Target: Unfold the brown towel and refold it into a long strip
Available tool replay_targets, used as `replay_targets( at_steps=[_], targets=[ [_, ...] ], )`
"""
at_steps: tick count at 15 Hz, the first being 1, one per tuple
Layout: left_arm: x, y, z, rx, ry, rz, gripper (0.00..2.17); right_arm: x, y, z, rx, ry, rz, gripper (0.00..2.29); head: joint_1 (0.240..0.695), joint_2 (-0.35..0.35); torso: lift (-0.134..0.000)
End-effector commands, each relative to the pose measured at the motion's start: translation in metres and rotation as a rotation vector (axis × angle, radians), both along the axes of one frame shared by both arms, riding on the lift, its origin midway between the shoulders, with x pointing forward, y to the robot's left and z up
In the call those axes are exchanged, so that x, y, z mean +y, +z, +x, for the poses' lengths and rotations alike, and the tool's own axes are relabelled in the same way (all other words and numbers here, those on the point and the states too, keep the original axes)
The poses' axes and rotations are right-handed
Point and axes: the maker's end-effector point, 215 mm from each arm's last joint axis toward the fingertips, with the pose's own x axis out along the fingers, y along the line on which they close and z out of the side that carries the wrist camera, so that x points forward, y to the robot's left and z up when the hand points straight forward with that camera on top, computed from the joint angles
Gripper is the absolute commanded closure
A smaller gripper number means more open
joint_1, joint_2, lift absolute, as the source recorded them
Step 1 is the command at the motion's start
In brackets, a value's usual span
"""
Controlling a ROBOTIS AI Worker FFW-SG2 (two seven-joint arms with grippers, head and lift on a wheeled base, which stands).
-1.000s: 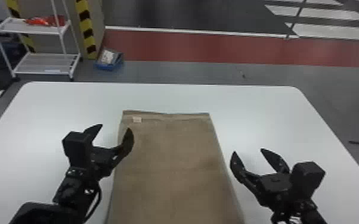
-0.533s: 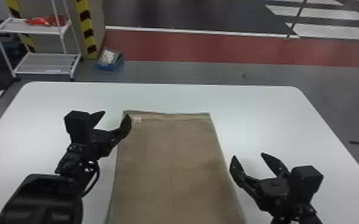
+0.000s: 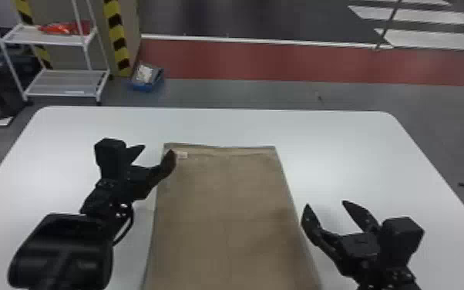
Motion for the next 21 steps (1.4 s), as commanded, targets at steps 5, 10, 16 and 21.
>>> replay_targets(
  at_steps=[5,10,16,21],
  targets=[
    [-0.009,-0.030,-0.004,0.095,-0.013,0.021,0.33,-0.001,0.002,0.000,-0.004,0.005,0.008,0.15,0.695,-0.111,-0.123],
    [-0.012,-0.029,-0.002,0.093,-0.011,0.024,0.33,-0.004,0.007,0.001,-0.018,0.006,0.018,0.15,0.695,-0.114,-0.123],
    [-0.023,-0.032,-0.001,0.100,-0.034,0.024,0.34,-0.005,0.005,0.001,-0.018,0.009,0.015,0.15,0.695,-0.126,-0.123],
    [-0.023,-0.035,0.001,0.107,-0.032,0.027,0.58,-0.005,0.006,-0.001,-0.018,0.010,0.015,0.15,0.695,-0.133,-0.123]
  ],
)
